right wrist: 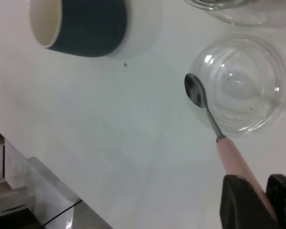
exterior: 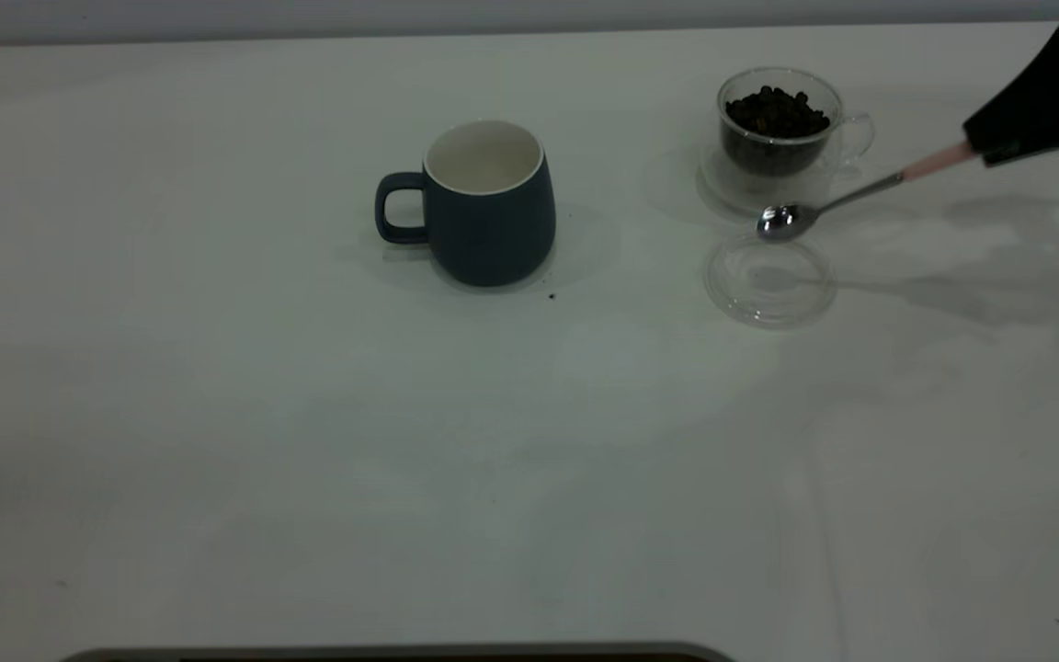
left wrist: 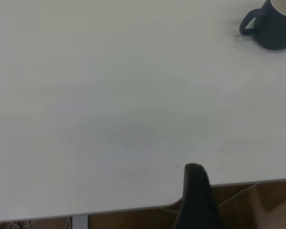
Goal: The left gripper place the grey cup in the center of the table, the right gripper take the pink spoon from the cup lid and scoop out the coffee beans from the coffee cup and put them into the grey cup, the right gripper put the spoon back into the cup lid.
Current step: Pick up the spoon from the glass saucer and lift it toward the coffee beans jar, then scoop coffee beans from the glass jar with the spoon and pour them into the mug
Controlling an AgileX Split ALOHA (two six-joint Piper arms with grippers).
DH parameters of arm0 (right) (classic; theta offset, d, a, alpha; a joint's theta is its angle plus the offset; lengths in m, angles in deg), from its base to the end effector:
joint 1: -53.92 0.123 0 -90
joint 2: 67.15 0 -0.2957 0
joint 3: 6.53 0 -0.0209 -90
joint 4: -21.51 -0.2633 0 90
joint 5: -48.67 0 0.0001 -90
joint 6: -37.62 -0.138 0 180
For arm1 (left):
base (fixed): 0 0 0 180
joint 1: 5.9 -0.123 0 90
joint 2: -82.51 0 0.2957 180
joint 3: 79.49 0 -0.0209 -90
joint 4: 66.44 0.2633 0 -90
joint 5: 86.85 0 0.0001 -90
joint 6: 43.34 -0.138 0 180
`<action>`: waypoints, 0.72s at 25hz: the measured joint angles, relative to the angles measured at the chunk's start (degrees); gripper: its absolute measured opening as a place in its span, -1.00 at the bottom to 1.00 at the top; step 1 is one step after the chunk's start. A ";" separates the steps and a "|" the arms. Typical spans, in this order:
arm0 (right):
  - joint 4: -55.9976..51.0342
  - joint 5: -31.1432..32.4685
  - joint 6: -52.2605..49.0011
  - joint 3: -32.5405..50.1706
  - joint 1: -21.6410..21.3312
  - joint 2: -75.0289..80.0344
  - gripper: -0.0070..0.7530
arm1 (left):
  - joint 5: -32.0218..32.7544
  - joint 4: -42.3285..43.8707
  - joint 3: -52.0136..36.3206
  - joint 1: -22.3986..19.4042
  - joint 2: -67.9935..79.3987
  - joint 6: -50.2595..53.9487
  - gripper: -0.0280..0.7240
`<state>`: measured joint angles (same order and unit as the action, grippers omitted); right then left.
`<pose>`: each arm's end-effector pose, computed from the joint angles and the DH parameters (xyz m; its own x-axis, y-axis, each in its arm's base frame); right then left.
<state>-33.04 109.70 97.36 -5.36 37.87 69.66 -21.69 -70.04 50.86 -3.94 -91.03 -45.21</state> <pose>0.4116 -0.0160 0.0473 -0.9706 -0.0352 -0.2382 -0.1912 0.7138 0.6738 0.0306 -0.0089 0.2489 -0.5176 0.0239 -0.8553 0.0861 0.9960 -0.0242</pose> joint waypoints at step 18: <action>-19.51 -11.01 13.66 -0.09 0.00 -2.19 -0.68 | 0.00 0.00 0.00 0.00 0.00 -0.05 0.58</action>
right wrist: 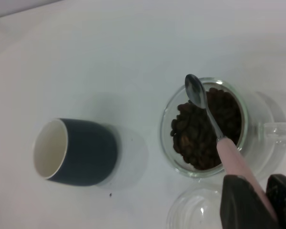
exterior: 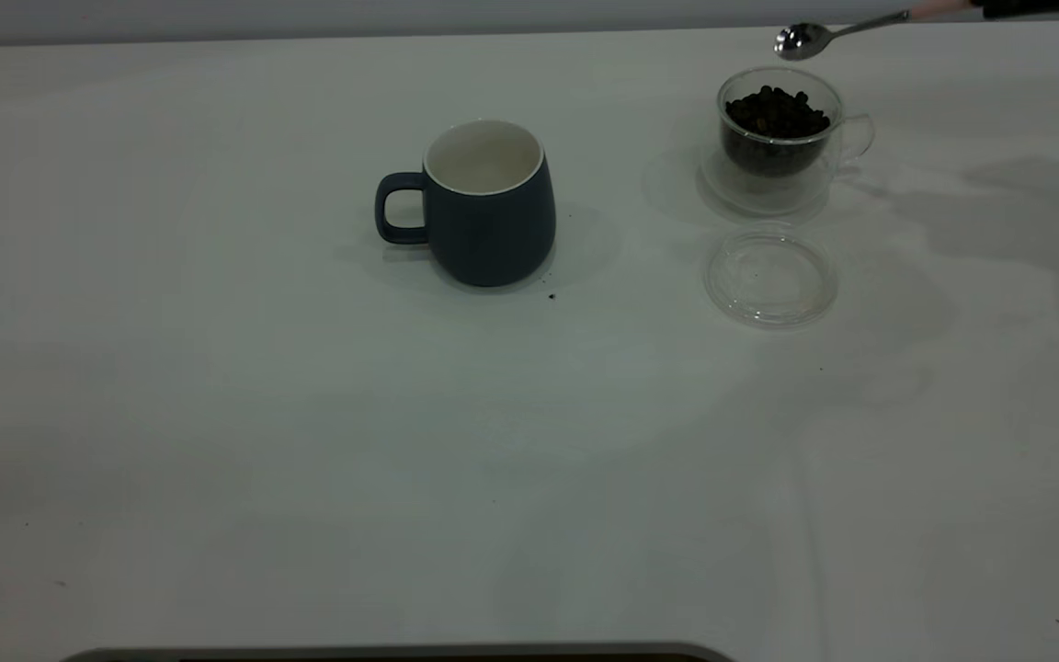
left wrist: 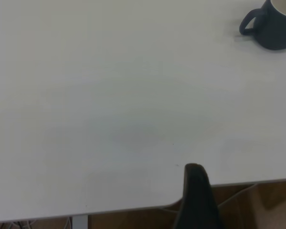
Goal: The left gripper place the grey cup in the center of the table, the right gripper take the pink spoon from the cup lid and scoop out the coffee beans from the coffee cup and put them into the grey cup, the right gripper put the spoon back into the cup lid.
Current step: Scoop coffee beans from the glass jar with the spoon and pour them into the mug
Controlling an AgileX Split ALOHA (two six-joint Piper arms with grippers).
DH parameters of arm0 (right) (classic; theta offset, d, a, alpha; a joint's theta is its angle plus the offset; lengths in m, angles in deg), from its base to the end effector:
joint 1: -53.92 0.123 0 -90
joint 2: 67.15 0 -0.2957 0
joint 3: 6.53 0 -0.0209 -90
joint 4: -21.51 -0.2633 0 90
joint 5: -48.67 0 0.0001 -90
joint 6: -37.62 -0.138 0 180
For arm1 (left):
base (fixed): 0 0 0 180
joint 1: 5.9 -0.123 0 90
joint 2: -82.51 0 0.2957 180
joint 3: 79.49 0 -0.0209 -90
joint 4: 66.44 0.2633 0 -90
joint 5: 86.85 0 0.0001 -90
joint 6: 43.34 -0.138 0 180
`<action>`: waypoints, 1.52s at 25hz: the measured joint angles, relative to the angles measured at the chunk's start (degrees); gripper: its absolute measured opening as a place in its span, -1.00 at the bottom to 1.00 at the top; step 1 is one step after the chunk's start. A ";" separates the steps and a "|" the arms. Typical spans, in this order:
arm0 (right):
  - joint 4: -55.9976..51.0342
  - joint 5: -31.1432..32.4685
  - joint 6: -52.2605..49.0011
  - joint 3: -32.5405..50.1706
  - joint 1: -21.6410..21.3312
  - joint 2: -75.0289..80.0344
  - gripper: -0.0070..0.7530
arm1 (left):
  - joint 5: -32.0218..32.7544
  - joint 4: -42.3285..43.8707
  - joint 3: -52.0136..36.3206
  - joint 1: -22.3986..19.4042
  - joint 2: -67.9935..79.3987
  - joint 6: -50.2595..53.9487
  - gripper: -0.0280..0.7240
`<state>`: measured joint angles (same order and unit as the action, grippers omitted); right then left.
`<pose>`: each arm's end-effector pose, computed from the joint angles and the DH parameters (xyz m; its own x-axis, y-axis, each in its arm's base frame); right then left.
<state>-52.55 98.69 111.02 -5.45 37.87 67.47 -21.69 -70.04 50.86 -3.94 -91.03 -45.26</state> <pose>0.4583 -0.0260 0.0759 -0.8394 0.1513 -0.5221 -0.2349 0.7653 0.5993 0.0306 -0.0089 0.2489 -0.5175 0.0248 -0.8553 0.0865 0.9960 -0.0235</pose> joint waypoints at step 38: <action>1.89 2.15 -19.48 -0.06 -1.24 5.20 -0.68 | 0.00 0.00 0.00 0.00 0.00 0.06 0.58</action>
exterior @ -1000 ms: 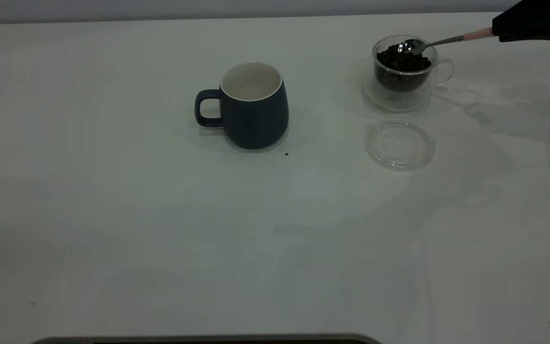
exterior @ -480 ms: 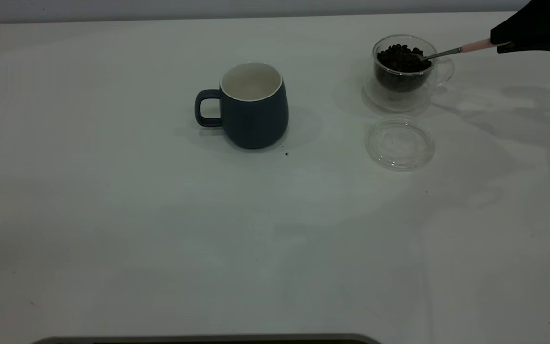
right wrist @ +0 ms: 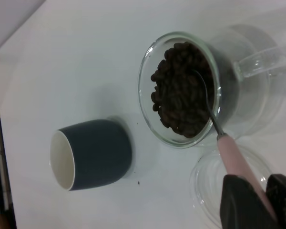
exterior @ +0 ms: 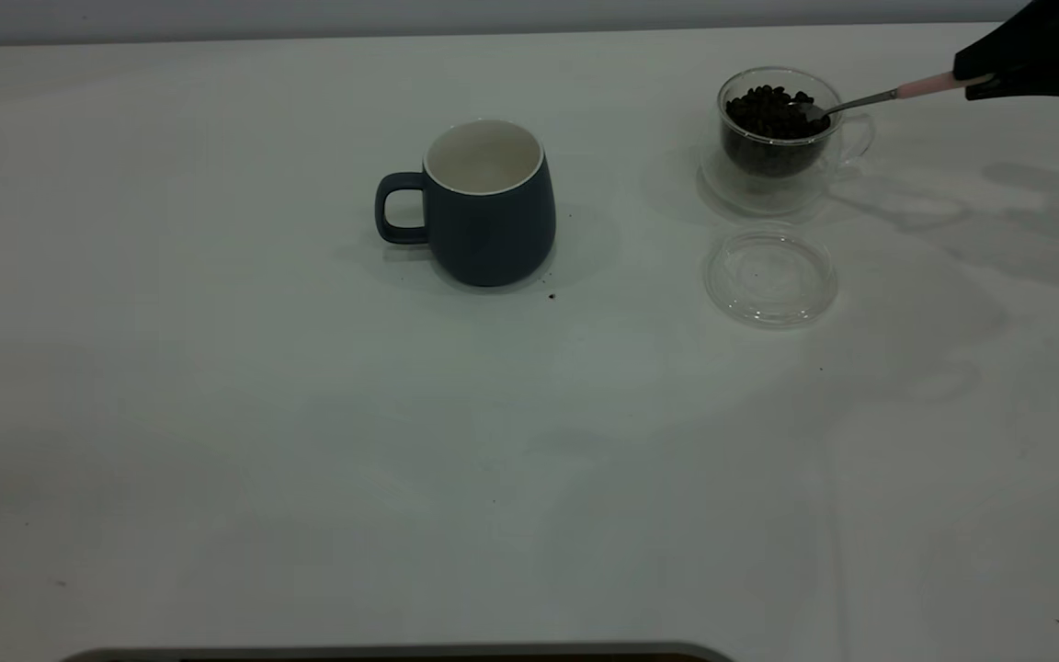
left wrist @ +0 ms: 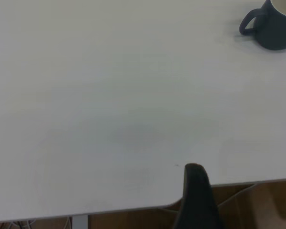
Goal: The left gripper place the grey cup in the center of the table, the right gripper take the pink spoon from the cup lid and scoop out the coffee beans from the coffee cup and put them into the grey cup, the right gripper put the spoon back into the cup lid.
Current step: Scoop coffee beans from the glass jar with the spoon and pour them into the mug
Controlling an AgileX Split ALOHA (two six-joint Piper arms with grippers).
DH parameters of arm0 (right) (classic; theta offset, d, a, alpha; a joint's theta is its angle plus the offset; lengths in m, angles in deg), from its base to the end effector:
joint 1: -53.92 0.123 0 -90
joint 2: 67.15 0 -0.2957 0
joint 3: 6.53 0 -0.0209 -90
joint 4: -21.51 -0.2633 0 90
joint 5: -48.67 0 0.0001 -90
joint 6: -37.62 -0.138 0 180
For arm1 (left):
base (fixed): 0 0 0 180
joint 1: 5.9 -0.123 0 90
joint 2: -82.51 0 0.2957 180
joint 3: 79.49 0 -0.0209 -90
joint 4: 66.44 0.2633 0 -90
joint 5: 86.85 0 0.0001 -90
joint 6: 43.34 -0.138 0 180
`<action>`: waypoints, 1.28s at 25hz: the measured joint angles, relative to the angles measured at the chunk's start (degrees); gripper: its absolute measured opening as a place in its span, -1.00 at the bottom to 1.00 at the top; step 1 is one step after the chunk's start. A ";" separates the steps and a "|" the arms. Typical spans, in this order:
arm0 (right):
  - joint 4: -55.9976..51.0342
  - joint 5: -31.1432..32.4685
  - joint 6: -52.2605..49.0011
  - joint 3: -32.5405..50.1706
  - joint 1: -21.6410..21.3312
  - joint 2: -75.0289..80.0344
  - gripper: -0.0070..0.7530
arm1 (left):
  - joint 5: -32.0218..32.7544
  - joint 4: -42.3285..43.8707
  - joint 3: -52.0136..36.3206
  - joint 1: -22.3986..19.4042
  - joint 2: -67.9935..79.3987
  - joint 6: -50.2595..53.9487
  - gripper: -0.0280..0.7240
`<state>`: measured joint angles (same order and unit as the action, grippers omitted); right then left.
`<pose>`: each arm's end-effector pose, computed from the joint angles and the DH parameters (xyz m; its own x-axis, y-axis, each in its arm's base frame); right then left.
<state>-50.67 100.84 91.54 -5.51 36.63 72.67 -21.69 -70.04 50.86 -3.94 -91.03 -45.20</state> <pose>0.4471 -0.0304 0.0362 -0.9032 0.3823 -0.1950 0.1117 0.6482 0.7532 0.0306 -0.0089 0.2489 -0.5176 0.0237 -0.8553 0.0860 0.9960 -0.0244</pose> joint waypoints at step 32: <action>-6.76 4.25 -6.47 1.38 -1.35 0.67 -0.68 | 0.00 0.00 0.00 0.00 0.00 -0.06 0.58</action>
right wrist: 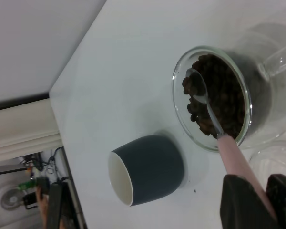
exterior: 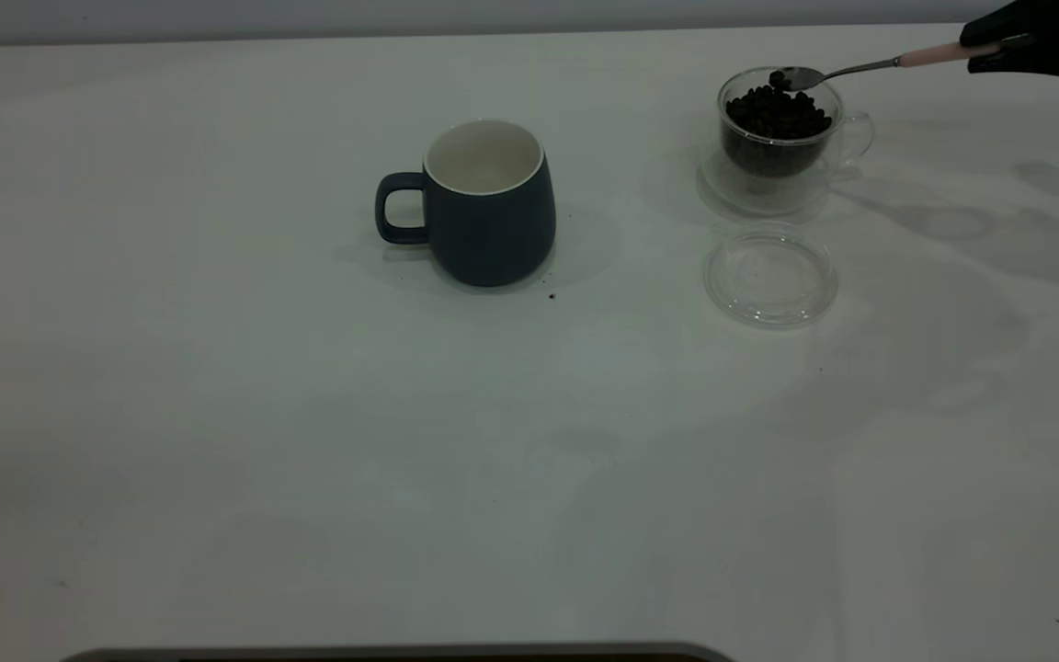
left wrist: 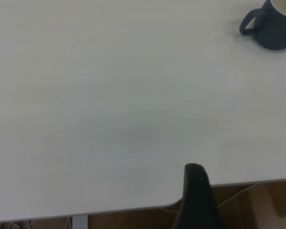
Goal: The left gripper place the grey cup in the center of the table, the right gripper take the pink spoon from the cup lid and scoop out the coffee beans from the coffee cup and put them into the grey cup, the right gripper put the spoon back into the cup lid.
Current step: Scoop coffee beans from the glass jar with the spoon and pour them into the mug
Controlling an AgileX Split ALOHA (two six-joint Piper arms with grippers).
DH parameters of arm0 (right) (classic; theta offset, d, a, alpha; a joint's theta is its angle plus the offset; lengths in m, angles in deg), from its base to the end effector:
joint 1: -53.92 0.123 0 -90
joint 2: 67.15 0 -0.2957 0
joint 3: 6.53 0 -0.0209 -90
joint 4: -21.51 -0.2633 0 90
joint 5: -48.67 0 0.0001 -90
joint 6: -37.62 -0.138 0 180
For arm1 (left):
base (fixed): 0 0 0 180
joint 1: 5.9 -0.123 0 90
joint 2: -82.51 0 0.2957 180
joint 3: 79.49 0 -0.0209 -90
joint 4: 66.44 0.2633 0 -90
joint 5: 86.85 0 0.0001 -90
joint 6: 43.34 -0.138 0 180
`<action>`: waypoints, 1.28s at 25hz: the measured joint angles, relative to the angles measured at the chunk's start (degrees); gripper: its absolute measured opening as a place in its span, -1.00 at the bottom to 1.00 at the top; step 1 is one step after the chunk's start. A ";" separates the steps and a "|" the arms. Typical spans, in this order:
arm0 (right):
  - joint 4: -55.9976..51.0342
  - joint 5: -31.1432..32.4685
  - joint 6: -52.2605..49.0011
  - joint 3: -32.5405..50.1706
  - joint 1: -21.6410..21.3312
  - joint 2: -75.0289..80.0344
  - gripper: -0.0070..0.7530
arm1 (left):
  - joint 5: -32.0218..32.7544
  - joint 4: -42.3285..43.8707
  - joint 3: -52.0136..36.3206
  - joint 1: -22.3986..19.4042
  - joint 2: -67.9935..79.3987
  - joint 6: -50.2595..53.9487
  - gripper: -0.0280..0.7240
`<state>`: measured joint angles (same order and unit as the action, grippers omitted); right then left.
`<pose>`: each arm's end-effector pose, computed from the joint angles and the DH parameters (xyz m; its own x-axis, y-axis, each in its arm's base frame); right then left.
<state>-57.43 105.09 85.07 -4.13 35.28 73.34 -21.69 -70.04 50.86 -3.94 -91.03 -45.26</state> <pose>0.4455 -0.0311 0.0396 -0.8505 0.5251 -0.0302 0.2608 0.4710 0.8427 0.0306 -0.0089 0.2489 -0.5175 0.0248 -0.8553 0.0865 0.9960 -0.0235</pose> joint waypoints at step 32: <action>0.21 2.56 -2.85 0.00 0.00 3.32 -0.68 | 0.00 0.00 0.00 0.00 0.00 0.05 0.58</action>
<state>-57.22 107.66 82.22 -4.13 35.28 76.67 -21.69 -70.04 50.86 -3.94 -91.03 -45.21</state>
